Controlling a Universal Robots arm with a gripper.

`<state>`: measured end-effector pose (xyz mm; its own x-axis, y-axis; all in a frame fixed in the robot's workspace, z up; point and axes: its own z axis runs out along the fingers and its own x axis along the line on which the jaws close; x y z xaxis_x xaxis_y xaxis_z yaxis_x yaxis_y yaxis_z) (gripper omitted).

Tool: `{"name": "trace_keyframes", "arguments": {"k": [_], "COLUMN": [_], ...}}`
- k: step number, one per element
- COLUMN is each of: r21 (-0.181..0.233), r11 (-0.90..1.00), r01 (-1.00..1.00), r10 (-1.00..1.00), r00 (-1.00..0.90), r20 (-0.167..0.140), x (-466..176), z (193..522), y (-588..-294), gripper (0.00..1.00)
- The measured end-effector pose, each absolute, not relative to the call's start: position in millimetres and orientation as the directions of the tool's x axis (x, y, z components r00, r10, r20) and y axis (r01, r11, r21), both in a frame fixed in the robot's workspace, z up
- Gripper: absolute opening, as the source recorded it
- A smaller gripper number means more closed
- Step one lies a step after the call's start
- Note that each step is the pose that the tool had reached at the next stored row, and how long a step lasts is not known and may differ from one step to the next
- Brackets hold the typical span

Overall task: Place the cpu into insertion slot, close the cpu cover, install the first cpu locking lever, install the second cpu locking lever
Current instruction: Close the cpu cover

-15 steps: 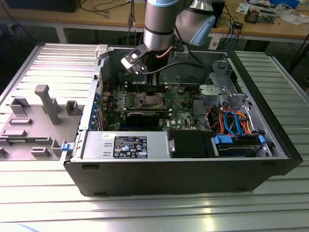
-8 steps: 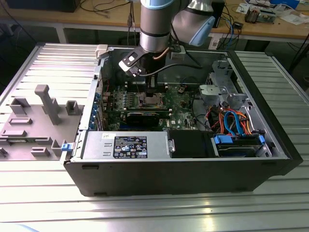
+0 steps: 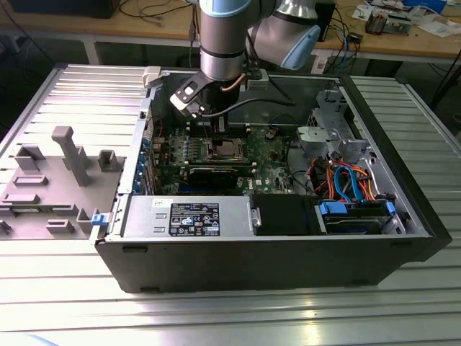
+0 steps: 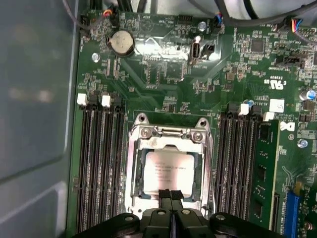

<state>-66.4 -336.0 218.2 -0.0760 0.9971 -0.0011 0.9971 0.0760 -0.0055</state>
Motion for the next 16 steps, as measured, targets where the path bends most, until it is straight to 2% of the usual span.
{"name": "trace_keyframes", "arguments": {"k": [16], "r21": [-0.004], "r11": [0.076], "r01": [0.997], "r10": [0.997], "r00": [-0.076], "r20": [0.014], "x": [-68.5], "z": [203.9], "y": [-336.0], "gripper": [0.11]}}
